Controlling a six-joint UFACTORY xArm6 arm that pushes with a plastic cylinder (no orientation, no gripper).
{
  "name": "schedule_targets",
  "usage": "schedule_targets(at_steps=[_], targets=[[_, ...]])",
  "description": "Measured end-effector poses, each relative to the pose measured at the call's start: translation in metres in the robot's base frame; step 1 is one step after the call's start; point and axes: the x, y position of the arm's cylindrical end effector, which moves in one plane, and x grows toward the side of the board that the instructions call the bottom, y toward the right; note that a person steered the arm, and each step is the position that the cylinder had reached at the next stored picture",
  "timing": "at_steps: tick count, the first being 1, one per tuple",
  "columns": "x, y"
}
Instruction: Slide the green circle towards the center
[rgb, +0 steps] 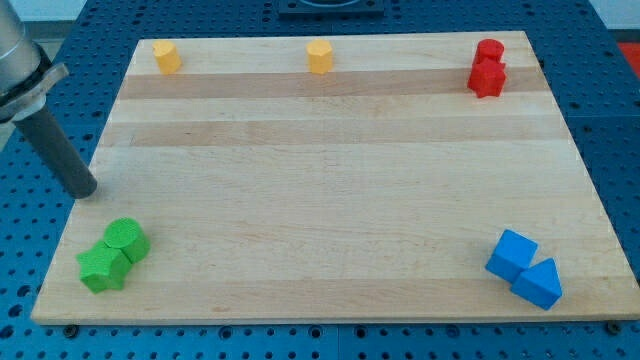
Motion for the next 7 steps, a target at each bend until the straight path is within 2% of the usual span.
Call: schedule_targets(at_steps=[4, 6, 7], targets=[[0.084, 0.007], [0.084, 0.042], [0.078, 0.090]])
